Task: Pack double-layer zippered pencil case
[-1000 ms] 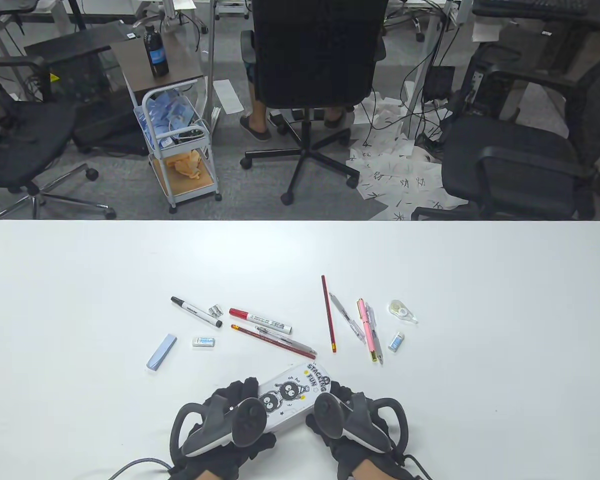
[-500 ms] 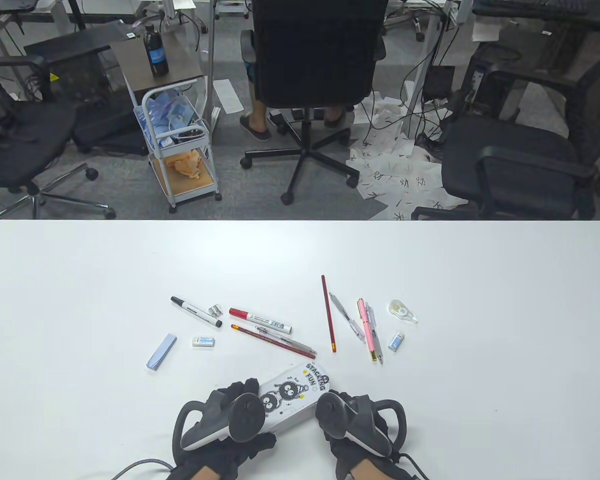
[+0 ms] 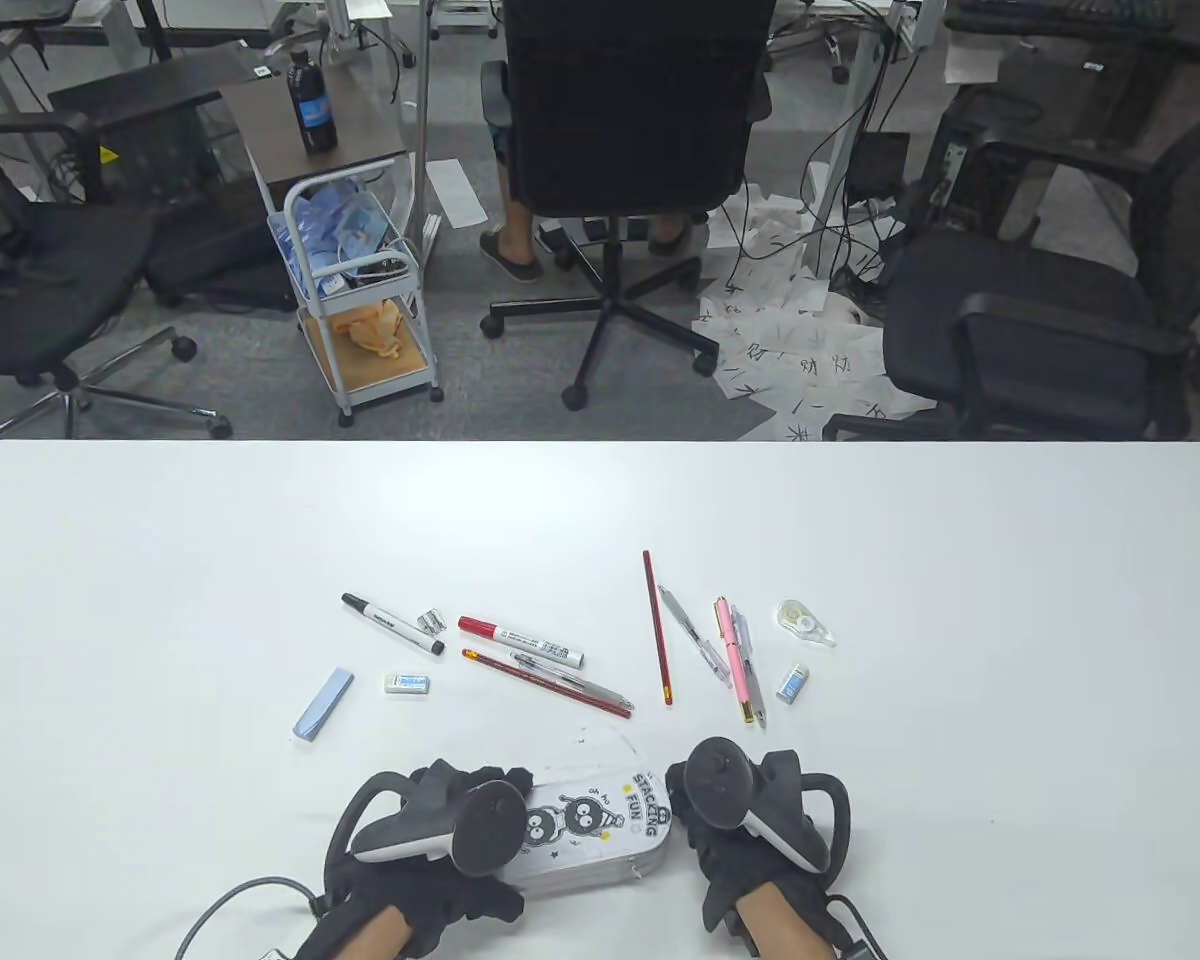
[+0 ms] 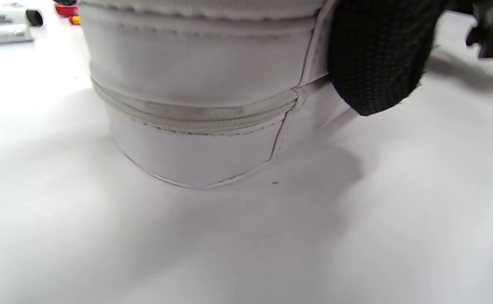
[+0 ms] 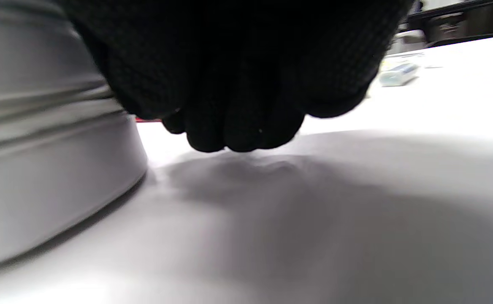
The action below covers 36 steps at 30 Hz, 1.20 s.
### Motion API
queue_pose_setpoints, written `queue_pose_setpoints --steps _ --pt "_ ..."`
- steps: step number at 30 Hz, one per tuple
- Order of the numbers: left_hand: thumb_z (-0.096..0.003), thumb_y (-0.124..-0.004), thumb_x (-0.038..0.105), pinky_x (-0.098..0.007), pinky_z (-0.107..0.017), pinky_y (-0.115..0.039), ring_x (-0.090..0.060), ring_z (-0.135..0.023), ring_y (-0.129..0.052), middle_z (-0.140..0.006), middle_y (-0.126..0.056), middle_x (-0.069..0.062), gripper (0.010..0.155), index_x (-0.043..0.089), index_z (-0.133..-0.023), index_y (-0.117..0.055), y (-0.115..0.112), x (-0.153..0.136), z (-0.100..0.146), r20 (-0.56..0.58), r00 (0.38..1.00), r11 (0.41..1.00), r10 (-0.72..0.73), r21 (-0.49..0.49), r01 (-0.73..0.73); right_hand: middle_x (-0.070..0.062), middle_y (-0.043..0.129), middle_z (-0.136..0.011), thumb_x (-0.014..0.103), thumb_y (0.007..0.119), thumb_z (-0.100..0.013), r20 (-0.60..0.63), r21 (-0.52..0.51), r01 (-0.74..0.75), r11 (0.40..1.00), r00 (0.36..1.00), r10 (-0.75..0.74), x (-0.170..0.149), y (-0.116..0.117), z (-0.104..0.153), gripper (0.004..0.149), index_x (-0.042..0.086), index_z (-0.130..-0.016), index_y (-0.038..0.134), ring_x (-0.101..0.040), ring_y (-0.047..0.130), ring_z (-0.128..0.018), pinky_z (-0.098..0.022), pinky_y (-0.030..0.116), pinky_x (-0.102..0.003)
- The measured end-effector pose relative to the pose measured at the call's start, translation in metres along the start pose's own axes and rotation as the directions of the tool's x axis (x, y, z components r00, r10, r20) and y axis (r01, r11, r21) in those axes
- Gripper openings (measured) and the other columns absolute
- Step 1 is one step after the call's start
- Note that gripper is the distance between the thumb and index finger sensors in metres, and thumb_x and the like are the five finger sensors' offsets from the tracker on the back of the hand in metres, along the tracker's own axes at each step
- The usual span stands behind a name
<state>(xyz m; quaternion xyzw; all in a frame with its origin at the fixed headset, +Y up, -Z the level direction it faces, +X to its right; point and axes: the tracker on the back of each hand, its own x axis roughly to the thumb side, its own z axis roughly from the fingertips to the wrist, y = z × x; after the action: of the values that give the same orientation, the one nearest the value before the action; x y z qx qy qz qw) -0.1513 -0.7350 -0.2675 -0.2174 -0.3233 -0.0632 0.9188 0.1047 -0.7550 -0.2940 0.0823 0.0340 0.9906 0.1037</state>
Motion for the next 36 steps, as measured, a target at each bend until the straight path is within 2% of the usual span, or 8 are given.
queue_pose_setpoints --steps 10,13,17,20,22,27,30,36 --pt "-0.0408 -0.103 0.037 -0.078 -0.066 -0.032 -0.049 -0.109 -0.030 -0.122 -0.035 -0.009 0.109 0.028 -0.120 -0.028 0.007 0.010 -0.011 0.173 0.985 0.996 -0.019 0.087 0.004 0.005 0.102 -0.069 0.035 0.085 -0.037 0.195 0.152 0.164 0.975 0.962 -0.193 0.024 0.008 0.002 0.038 0.030 -0.075 0.091 -0.019 0.100 -0.057 -0.041 0.088 -0.032" --pt "-0.0414 -0.102 0.038 -0.080 -0.063 -0.027 -0.058 -0.103 -0.013 -0.117 -0.005 -0.023 0.107 0.034 -0.117 -0.026 0.012 0.015 -0.009 0.073 0.985 0.983 -0.157 0.111 0.148 0.006 0.101 -0.071 0.038 0.085 -0.039 0.288 0.129 0.001 0.992 0.957 -0.038 0.036 0.008 0.006 0.038 0.032 -0.076 0.090 -0.018 0.100 -0.058 -0.043 0.088 -0.032" --pt "-0.0498 -0.093 0.040 -0.080 -0.066 -0.036 -0.059 -0.102 -0.029 -0.113 -0.007 -0.034 0.105 0.011 -0.119 -0.019 0.025 -0.012 0.003 -0.102 0.995 0.988 -0.010 0.153 0.026 0.004 0.101 -0.072 0.041 0.085 -0.044 0.365 0.185 -0.028 0.982 0.930 -0.042 0.043 0.012 0.013 0.038 0.026 -0.079 0.089 -0.020 0.099 -0.059 -0.045 0.087 -0.034" --pt "-0.0600 -0.071 0.022 -0.074 -0.066 -0.059 -0.049 -0.089 -0.075 -0.110 -0.058 -0.031 0.064 0.003 -0.116 -0.046 0.030 -0.022 0.011 -0.109 0.957 0.931 0.269 0.284 -0.229 0.003 0.100 -0.071 0.043 0.084 -0.047 0.392 0.212 -0.007 0.977 0.917 -0.078 0.048 0.010 0.013 0.038 0.023 -0.080 0.089 -0.021 0.096 -0.062 -0.049 0.084 -0.036" --pt "-0.0596 -0.068 0.018 -0.072 -0.063 -0.068 -0.050 -0.081 -0.088 -0.101 -0.071 -0.037 0.056 -0.004 -0.111 -0.059 0.028 -0.014 0.008 -0.020 0.927 0.899 0.373 0.255 -0.356 0.002 0.100 -0.069 0.043 0.085 -0.048 0.403 0.224 0.046 0.974 0.905 -0.136 0.053 0.009 0.014 0.038 0.021 -0.079 0.090 -0.021 0.096 -0.061 -0.049 0.083 -0.036" --pt "-0.0555 -0.075 0.060 -0.079 -0.064 -0.060 -0.068 -0.095 -0.061 -0.111 -0.034 -0.049 0.104 -0.009 -0.118 -0.030 0.023 0.015 0.001 0.010 0.965 0.964 0.262 0.038 -0.262 0.003 0.099 -0.073 0.044 0.085 -0.047 0.532 0.213 0.015 0.977 0.837 -0.129 0.064 0.016 0.018 0.038 0.024 -0.079 0.088 -0.020 0.095 -0.065 -0.054 0.081 -0.038" --pt "-0.0544 -0.076 0.064 -0.085 -0.066 -0.043 -0.080 -0.094 -0.026 -0.107 0.001 -0.051 0.119 -0.008 -0.116 -0.004 0.013 0.032 -0.005 0.041 0.958 0.955 0.284 -0.105 -0.279 0.001 0.100 -0.071 0.042 0.086 -0.046 0.523 0.250 0.044 0.967 0.835 -0.173 0.067 0.016 0.021 0.037 0.021 -0.077 0.090 -0.022 0.095 -0.064 -0.054 0.080 -0.040" --pt "-0.0562 -0.086 0.052 -0.075 -0.074 -0.049 -0.077 -0.095 -0.017 -0.104 0.013 -0.045 0.121 -0.005 -0.113 0.004 0.007 0.034 -0.006 0.021 0.975 0.961 0.220 -0.178 -0.213 0.005 0.104 -0.064 0.045 0.086 -0.047 0.427 0.060 -0.029 0.998 0.904 0.001 0.048 0.006 0.015 0.036 0.022 -0.075 0.093 -0.017 0.101 -0.055 -0.047 0.086 -0.034"
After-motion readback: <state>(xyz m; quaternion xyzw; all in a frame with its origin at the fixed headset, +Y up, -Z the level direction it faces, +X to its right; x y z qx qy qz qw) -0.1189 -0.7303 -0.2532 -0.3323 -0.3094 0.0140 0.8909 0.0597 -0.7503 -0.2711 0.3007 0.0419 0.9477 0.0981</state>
